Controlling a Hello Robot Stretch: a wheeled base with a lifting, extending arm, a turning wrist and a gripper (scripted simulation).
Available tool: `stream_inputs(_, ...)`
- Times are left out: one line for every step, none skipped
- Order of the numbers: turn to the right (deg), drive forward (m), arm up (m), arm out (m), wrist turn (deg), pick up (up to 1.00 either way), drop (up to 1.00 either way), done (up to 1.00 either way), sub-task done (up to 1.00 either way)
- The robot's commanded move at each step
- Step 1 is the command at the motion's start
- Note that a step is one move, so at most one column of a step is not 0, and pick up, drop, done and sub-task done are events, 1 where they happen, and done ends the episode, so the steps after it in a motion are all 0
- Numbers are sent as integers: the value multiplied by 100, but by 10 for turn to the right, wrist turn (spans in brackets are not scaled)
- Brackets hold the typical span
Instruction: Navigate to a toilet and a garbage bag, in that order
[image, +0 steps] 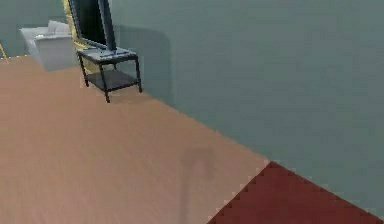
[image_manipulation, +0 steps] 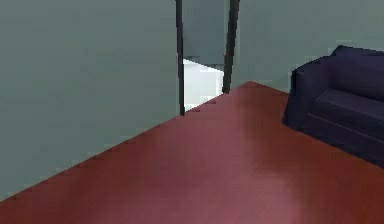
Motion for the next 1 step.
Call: stream_inputs(0,25,0,0,0,0,0,0,0)
